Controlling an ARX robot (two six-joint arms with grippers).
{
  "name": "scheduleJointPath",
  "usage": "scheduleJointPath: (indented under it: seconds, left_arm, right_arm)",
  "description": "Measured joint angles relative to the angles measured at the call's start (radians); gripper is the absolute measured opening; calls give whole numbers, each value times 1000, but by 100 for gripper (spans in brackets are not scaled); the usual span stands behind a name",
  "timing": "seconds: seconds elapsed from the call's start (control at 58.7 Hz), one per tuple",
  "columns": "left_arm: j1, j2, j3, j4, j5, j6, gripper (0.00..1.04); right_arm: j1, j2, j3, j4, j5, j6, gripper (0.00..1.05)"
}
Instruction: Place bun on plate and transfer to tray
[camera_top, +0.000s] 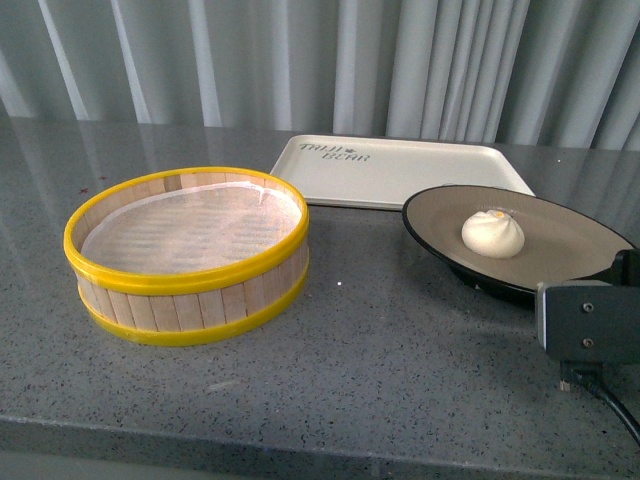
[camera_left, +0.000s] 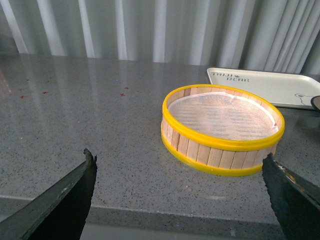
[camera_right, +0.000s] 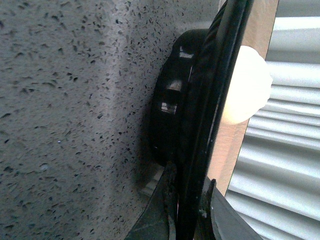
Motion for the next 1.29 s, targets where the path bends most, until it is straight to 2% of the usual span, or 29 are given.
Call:
scheduleJointPath:
  seconds: [0.136,0.29,0.494,0.647,0.766,1.005,1.294]
  left_arm:
    - [0,0,0,0,0,0,98]
    - [0,0,0,0,0,0,98]
    - [0,0,0,0,0,0,98]
    - [0,0,0,0,0,0,98]
    - [0,0,0,0,0,0,98]
    - [0,0,0,0,0,0,98]
    - [0,0,0,0,0,0,98]
  right_arm:
    - [-12,1,-56,116,-1,-53,3]
    - [-34,-61,-66,126,-28,-105,3]
    - [-115,-146,30,-45,-149,-113,3]
    - [-192,-130,212,-257,-308,-31,3]
    - [-209,-88,331,-319,-380,-6,3]
    - [-203,57,543,-471,-348,-42,3]
    - [-203,266,807,-646,-301,-154,3]
